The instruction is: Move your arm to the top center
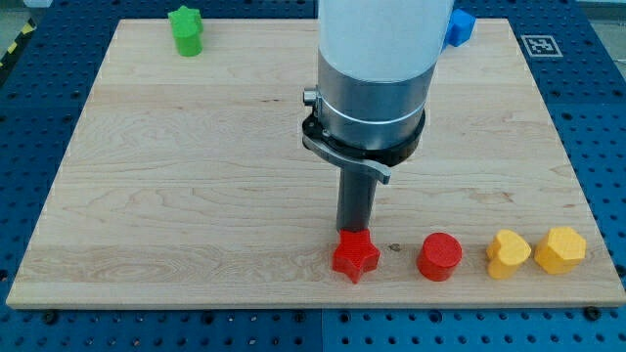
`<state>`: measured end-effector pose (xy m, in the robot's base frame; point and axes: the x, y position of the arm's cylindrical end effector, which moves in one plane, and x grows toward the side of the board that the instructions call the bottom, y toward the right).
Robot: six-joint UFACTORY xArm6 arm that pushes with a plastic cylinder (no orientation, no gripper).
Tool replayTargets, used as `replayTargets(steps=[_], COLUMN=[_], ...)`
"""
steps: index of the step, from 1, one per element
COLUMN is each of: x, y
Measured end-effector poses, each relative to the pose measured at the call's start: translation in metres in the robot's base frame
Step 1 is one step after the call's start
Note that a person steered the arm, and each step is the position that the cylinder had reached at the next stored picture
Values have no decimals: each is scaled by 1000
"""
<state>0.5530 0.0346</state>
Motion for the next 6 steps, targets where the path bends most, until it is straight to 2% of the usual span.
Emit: replayTargets(steps=[2, 3, 5, 6], x=[0, -24, -192, -252], y=[0, 0, -2, -6])
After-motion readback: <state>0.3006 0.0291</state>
